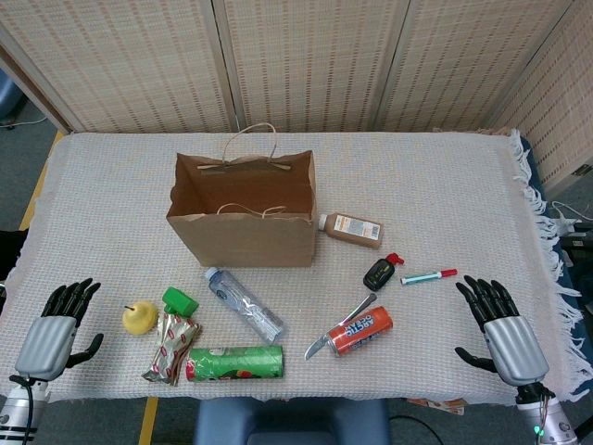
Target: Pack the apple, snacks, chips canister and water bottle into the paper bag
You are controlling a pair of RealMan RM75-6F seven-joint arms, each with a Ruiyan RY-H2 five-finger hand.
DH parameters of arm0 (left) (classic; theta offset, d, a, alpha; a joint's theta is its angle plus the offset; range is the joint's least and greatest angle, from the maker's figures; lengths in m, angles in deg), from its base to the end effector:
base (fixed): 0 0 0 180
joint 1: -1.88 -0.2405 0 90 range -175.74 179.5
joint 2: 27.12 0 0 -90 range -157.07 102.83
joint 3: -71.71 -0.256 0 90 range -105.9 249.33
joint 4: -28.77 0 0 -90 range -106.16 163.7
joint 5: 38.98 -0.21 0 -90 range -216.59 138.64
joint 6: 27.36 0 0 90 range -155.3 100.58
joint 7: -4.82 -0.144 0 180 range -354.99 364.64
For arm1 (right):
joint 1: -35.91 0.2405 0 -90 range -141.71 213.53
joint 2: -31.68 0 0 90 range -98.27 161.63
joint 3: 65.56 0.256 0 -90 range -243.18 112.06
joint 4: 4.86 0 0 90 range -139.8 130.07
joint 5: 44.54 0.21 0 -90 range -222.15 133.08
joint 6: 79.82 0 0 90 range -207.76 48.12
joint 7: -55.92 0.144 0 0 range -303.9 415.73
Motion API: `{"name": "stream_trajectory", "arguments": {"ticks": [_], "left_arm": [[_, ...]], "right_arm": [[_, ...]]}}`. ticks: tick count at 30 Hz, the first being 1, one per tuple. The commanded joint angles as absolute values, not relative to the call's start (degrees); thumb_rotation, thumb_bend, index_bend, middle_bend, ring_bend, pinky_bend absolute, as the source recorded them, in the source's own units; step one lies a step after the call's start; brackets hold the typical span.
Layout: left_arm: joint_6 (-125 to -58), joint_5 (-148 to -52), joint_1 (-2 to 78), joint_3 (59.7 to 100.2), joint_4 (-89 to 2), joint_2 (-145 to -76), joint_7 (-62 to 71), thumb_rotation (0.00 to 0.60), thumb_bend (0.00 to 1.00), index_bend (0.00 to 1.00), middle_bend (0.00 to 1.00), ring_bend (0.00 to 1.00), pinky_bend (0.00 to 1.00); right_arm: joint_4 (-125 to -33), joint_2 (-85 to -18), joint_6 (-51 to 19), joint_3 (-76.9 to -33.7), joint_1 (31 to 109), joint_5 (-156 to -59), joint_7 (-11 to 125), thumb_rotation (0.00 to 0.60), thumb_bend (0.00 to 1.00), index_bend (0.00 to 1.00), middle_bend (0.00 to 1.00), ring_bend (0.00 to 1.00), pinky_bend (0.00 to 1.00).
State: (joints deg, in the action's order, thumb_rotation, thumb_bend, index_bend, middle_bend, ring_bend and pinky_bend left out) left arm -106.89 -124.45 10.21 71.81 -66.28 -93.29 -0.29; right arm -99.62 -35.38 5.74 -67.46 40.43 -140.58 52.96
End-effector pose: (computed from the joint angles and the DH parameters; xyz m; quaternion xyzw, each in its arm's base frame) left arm -0.2968 0.1865 0.1242 -0.6373 -0.4081 -0.3592 0.5461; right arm -0.2806 -0.1580 0.1212 0.6501 -0.3816 0.4096 0.5138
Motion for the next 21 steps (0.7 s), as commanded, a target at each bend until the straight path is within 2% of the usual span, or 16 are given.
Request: {"name": "stream_trajectory", "arguments": {"ticks": [1, 7, 13, 21], "left_arm": [[-106.6, -124.6, 10.3, 71.8, -66.6, -92.9, 0.5, 0.6, 0.35, 0.0, 0.0, 0.0, 0.03], [-104.4, -124.3, 11.0, 71.1, -67.6, -92.1, 0.4, 0.6, 0.35, 0.0, 0.0, 0.0, 0.03], [-99.4, -124.6, 13.2, 69.8, -69.5, -91.2, -1.5, 0.6, 0.35, 0.0, 0.0, 0.0, 0.03], [-84.1, -118.1, 21.3, 70.5, -73.8, -88.6, -7.2, 0.6, 0.35, 0.0, 0.0, 0.0, 0.04]], "right_arm": [[-98.9, -36.1, 8.3, -67.1, 40.1, -142.2, 55.9, 0.6, 0.0, 0.0, 0.0, 0.0, 0.0], [-98.9, -35.5, 6.7, -67.2, 40.6, -141.0, 57.9, 0.6, 0.0, 0.0, 0.0, 0.0, 0.0], [-99.8, -34.9, 4.4, -66.8, 41.4, -139.3, 57.9, 0.6, 0.0, 0.0, 0.0, 0.0, 0.0], [-101.6, -34.1, 1.3, -66.9, 42.3, -137.1, 58.2, 0.6, 0.0, 0.0, 0.0, 0.0, 0.0]]}}
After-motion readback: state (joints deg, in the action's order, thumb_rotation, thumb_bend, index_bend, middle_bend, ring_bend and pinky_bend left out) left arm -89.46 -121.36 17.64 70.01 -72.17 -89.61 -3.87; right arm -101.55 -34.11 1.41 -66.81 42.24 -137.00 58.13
